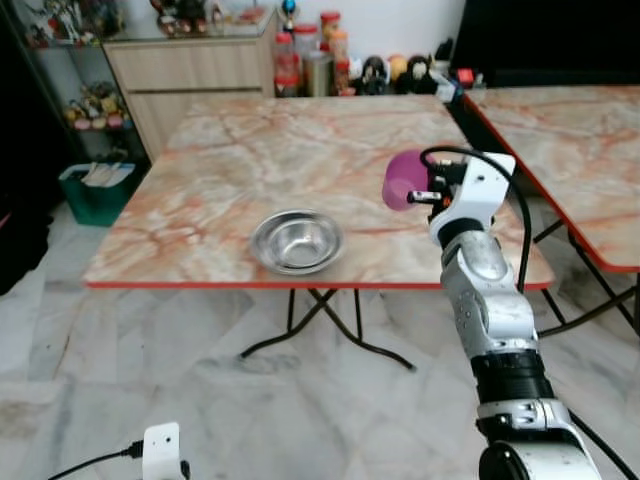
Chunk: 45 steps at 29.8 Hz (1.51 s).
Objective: Setting the table
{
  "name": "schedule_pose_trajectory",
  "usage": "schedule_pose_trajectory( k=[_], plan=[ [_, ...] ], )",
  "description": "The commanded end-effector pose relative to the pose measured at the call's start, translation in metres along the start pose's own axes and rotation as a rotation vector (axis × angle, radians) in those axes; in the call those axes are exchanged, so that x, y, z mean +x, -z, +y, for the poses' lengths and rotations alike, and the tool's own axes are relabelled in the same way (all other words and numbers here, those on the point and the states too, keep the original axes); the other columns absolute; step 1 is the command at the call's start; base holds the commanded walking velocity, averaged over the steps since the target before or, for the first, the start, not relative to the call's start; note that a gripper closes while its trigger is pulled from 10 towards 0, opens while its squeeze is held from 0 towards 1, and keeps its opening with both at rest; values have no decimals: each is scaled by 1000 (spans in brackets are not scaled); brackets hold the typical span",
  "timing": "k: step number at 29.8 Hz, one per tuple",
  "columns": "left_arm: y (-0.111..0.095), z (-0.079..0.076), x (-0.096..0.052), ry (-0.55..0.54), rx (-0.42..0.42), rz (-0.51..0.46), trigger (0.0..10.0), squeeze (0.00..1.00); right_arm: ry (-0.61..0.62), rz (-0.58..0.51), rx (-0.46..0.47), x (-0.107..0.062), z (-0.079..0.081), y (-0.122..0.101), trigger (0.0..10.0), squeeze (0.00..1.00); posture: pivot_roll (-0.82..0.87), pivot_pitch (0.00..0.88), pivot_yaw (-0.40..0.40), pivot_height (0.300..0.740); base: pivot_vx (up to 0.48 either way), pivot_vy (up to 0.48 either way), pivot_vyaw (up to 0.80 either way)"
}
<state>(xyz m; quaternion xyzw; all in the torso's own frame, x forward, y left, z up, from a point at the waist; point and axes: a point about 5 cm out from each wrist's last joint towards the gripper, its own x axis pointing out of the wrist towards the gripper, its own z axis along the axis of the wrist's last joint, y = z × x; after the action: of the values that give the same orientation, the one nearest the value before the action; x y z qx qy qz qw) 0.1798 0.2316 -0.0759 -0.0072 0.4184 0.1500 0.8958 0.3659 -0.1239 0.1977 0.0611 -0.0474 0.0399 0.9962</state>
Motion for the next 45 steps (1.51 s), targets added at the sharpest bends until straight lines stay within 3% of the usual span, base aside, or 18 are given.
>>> schedule_pose_trajectory(
  k=[1, 20, 34, 45],
  plan=[
    [-2, -4, 0, 3, -5, 0, 10000, 0, 19, -33, -13, 1, -9, -10, 10000, 0, 27, 0, 6, 740, 0, 480, 0],
    [-5, -4, 1, -7, -16, -11, 10000, 0, 9, -17, -7, 1, -6, -9, 10000, 0, 30, 13, 10, 740, 0, 468, 0],
    [-10, -6, 2, 0, -6, -27, 10000, 0, 11, -8, 4, 1, -3, -8, 10000, 0, 33, 36, 16, 740, 0, 0, 0],
    [-11, -7, 2, 2, -7, -30, 10000, 0, 8, -1, -7, 1, -2, -7, 10000, 0, 30, 47, 17, 740, 298, 0, 0]
  ],
)
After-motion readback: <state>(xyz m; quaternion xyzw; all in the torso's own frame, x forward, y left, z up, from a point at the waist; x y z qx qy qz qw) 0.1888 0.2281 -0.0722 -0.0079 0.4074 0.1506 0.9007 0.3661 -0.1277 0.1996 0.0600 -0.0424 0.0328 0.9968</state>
